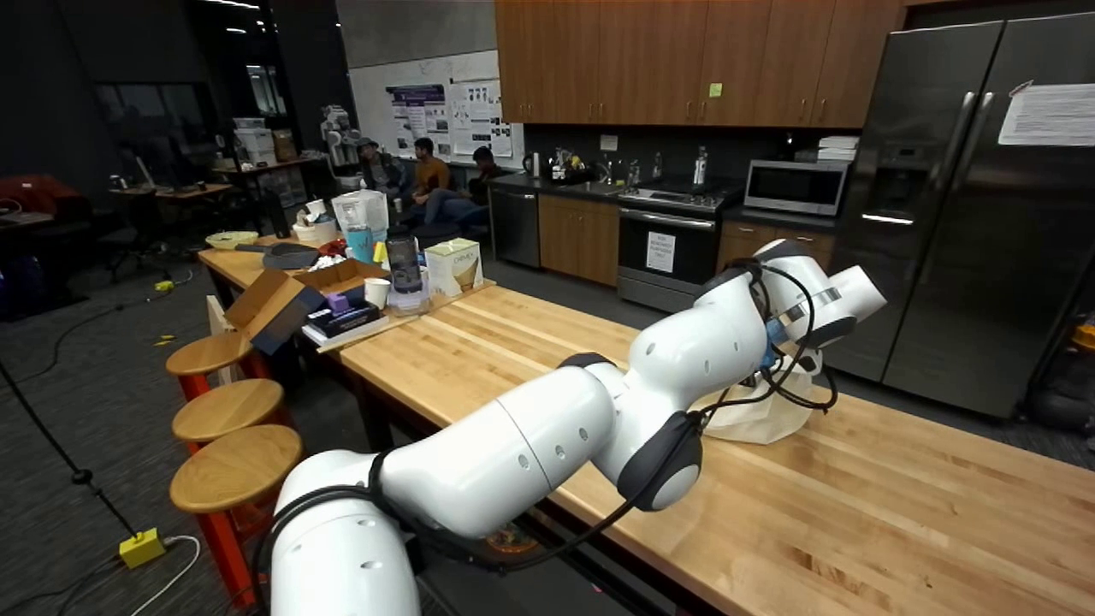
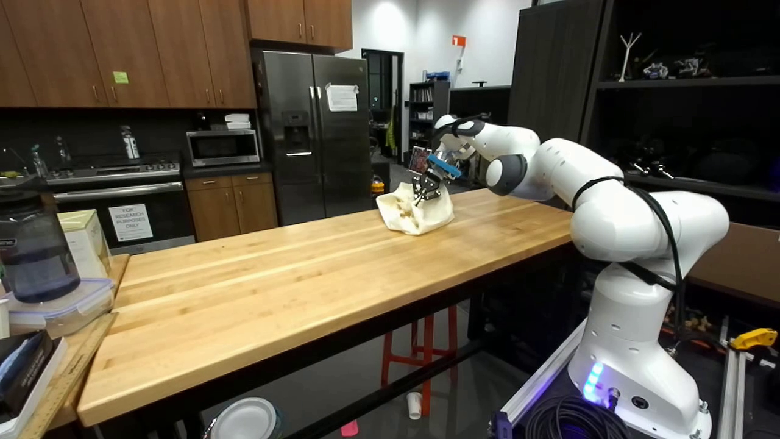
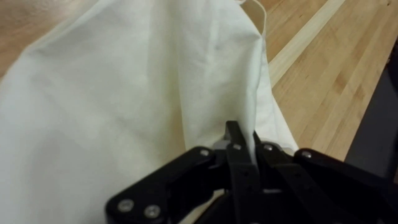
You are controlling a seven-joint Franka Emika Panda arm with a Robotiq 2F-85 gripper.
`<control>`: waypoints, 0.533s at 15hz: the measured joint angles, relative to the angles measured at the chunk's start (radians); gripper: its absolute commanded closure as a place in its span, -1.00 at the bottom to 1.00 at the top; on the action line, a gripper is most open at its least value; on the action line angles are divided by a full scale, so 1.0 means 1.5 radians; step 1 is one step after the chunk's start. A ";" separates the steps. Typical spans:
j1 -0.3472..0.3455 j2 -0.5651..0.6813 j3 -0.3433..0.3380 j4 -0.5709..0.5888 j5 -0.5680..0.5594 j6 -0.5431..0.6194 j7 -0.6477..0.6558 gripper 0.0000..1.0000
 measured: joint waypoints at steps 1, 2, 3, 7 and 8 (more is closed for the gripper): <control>0.010 -0.002 0.006 0.001 0.000 0.000 -0.005 0.98; 0.024 -0.005 0.010 0.001 0.000 -0.001 -0.012 0.98; 0.044 -0.010 0.012 0.001 -0.002 -0.003 -0.019 0.98; 0.150 -0.030 0.012 0.001 -0.032 -0.026 -0.038 0.98; 0.177 -0.034 0.012 0.001 -0.045 -0.032 -0.042 0.98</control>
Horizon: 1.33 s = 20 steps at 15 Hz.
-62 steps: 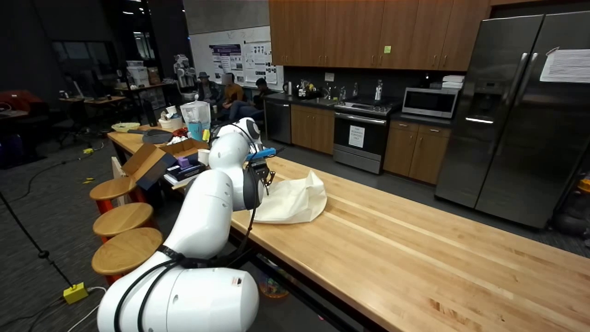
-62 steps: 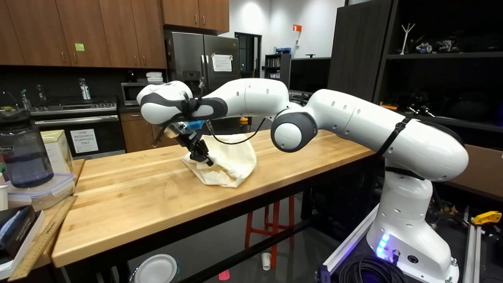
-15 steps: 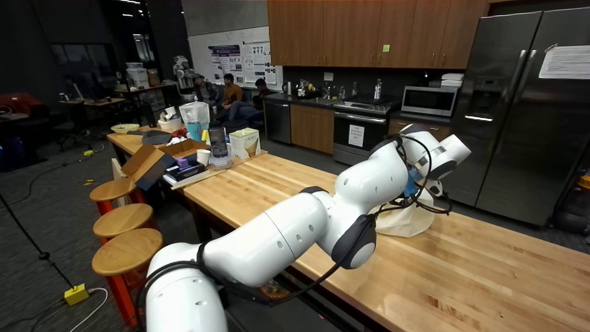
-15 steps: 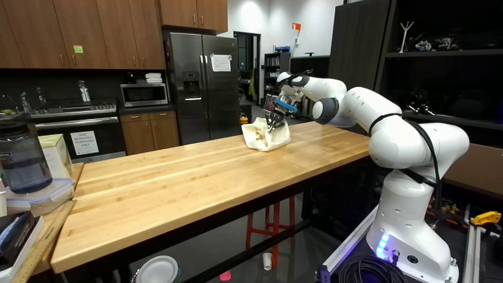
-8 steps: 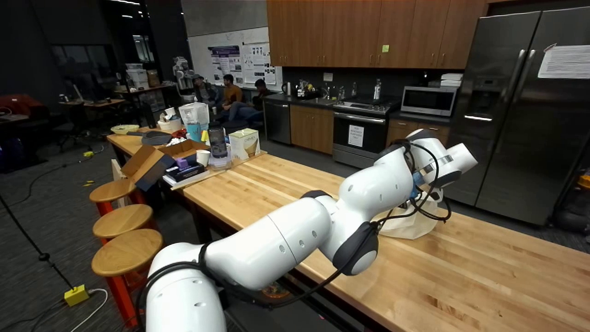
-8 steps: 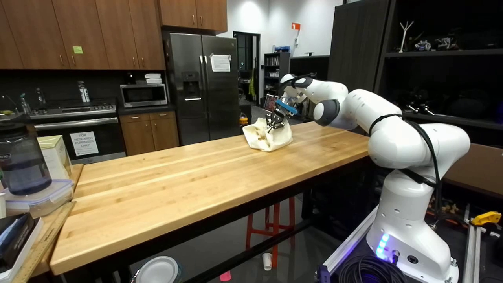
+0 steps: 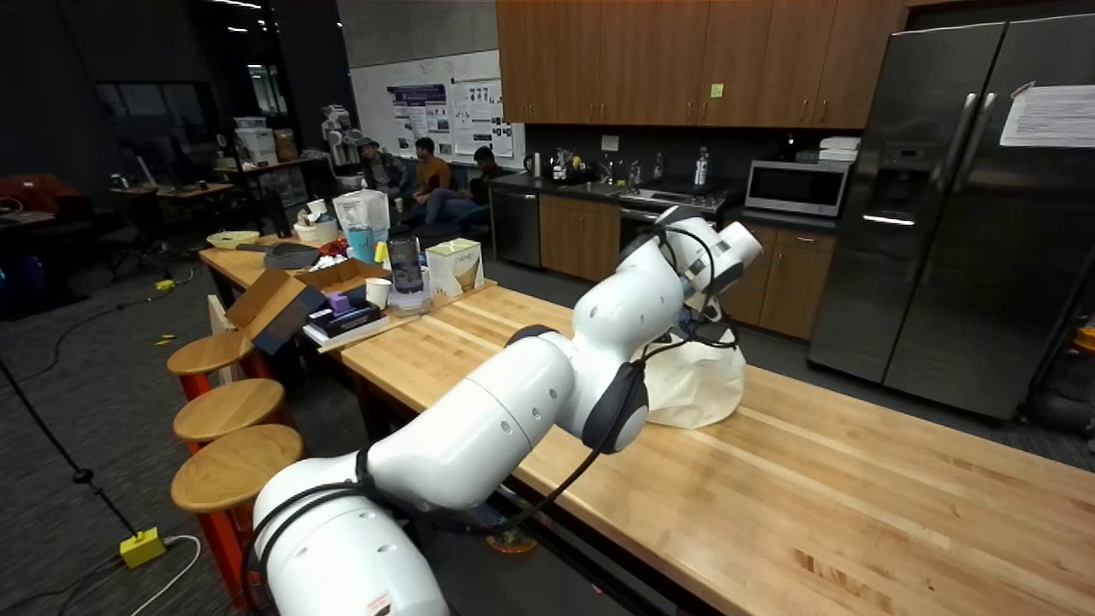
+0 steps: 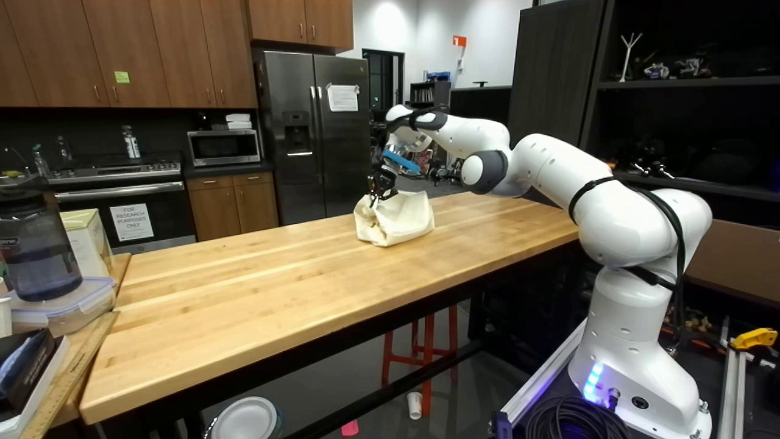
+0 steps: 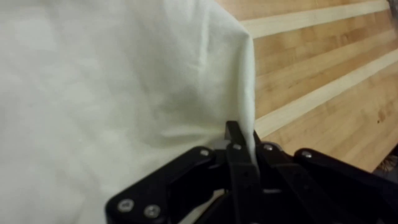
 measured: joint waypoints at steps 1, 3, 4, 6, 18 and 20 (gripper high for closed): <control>0.026 -0.004 -0.001 0.000 -0.014 -0.007 -0.005 0.98; 0.072 -0.010 -0.006 0.000 -0.043 -0.022 -0.021 0.98; 0.092 -0.012 -0.009 -0.001 -0.055 -0.029 -0.031 0.98; 0.129 -0.015 -0.016 -0.002 -0.079 -0.044 -0.053 0.98; 0.328 0.003 -0.049 -0.028 -0.193 -0.079 -0.124 0.98; 0.358 0.012 -0.052 -0.020 -0.203 -0.077 -0.147 0.98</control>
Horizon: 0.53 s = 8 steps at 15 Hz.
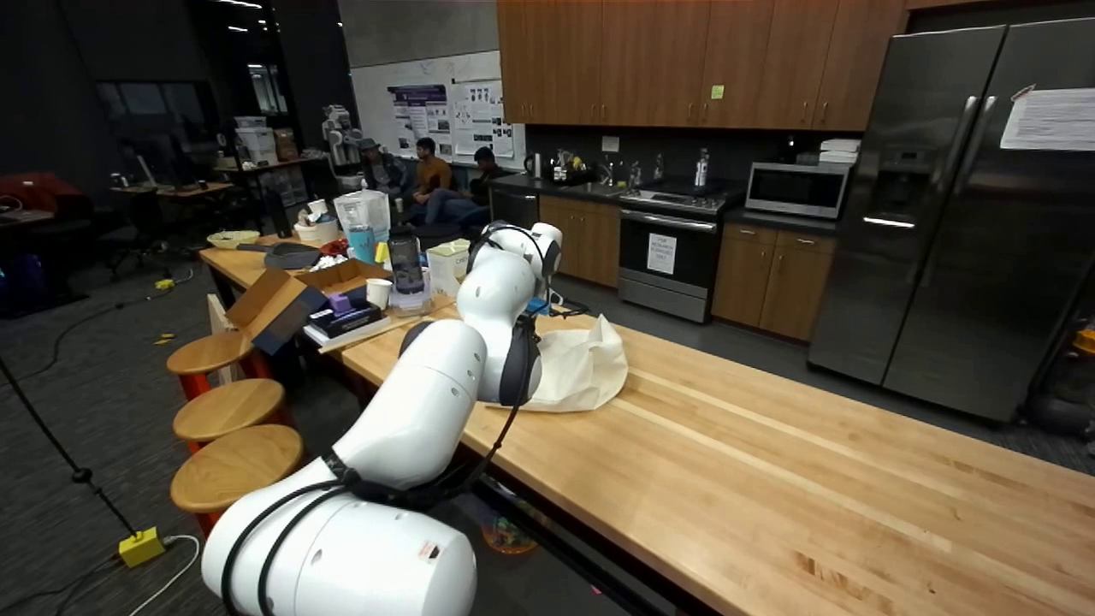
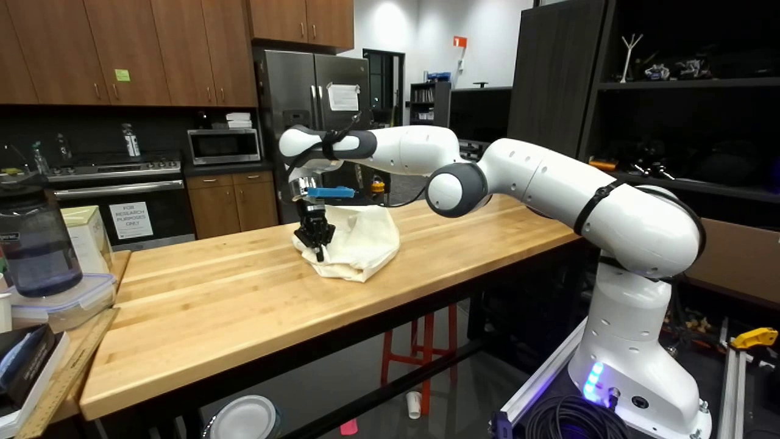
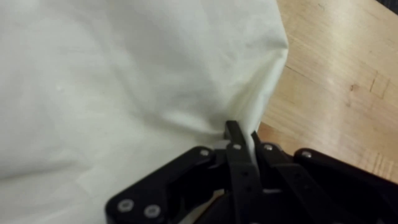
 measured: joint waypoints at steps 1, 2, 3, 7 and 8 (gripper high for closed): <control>0.015 0.000 0.000 -0.001 -0.007 0.002 -0.016 0.98; 0.030 0.000 0.000 -0.001 -0.015 0.003 -0.035 0.98; 0.045 0.000 0.000 -0.001 -0.024 0.003 -0.056 0.98; 0.097 0.003 -0.002 0.008 -0.054 -0.001 -0.143 0.98; 0.108 0.004 -0.002 0.009 -0.063 -0.001 -0.163 0.98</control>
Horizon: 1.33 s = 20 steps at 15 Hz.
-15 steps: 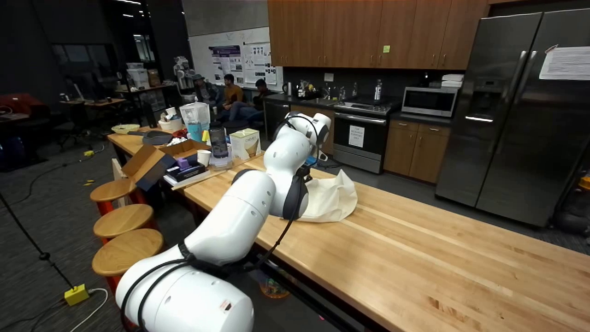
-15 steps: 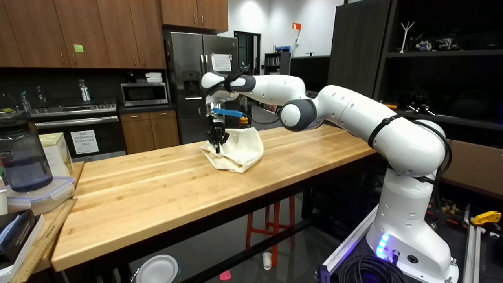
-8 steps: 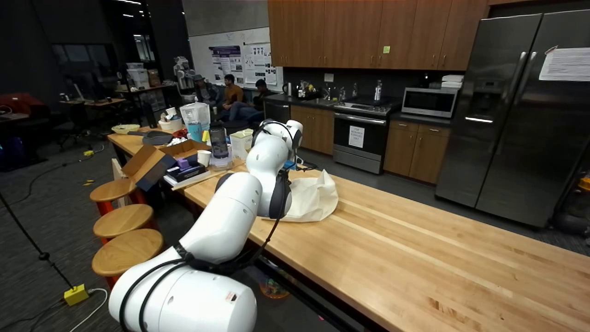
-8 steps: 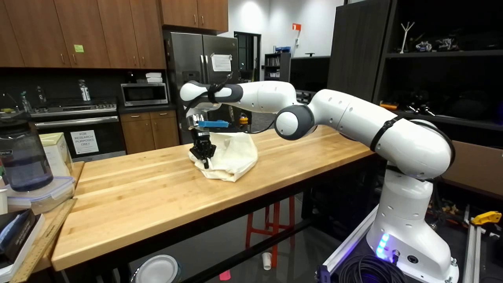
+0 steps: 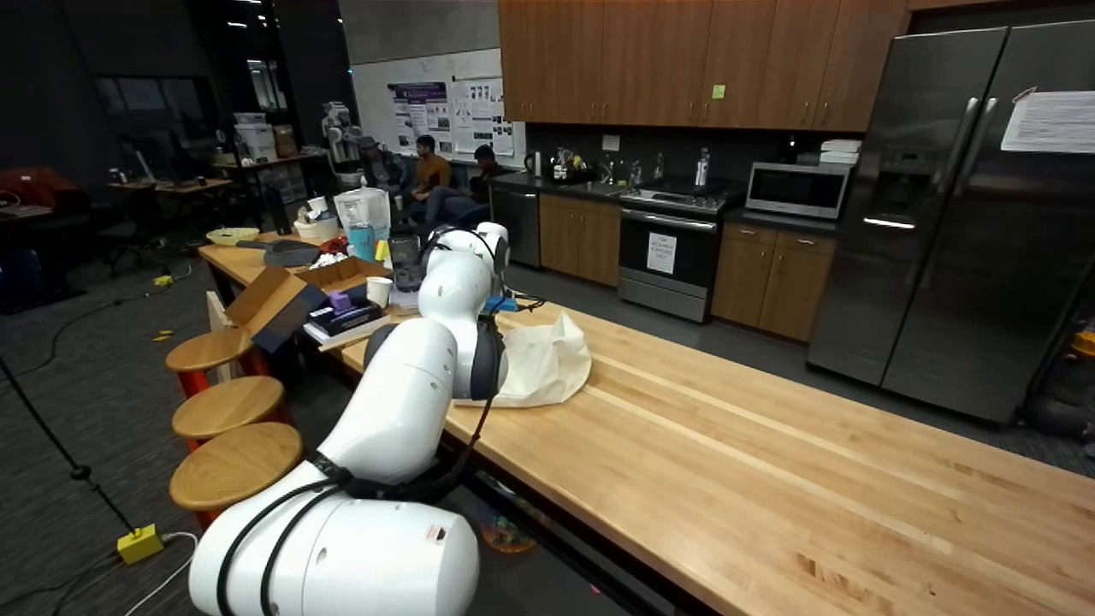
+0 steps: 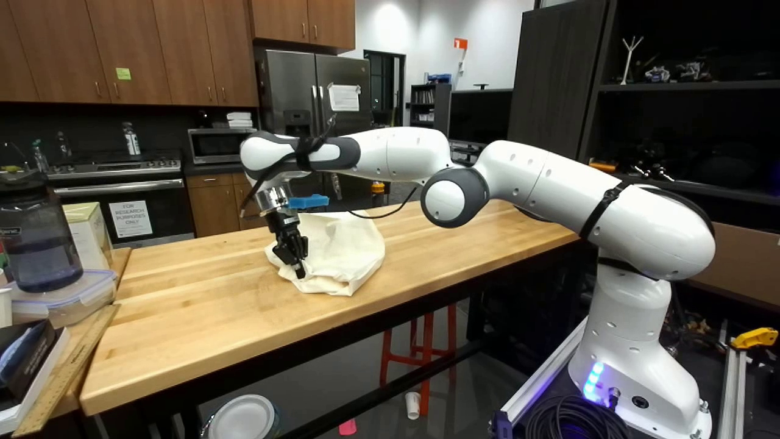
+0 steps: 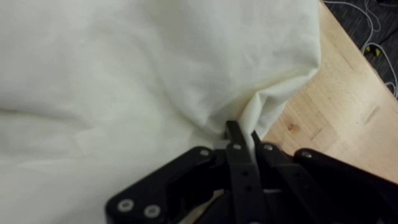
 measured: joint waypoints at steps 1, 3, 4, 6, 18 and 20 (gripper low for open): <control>0.011 0.000 0.000 0.000 -0.010 0.001 -0.021 0.98; 0.032 0.004 -0.003 0.010 -0.024 -0.001 -0.060 0.98; 0.040 0.004 -0.006 0.011 -0.028 0.002 -0.078 0.98; 0.053 0.004 -0.008 0.011 -0.038 0.006 -0.108 0.98; 0.038 -0.004 -0.045 0.018 -0.058 0.067 -0.095 0.98; 0.005 -0.013 -0.049 0.020 -0.057 0.081 -0.069 0.98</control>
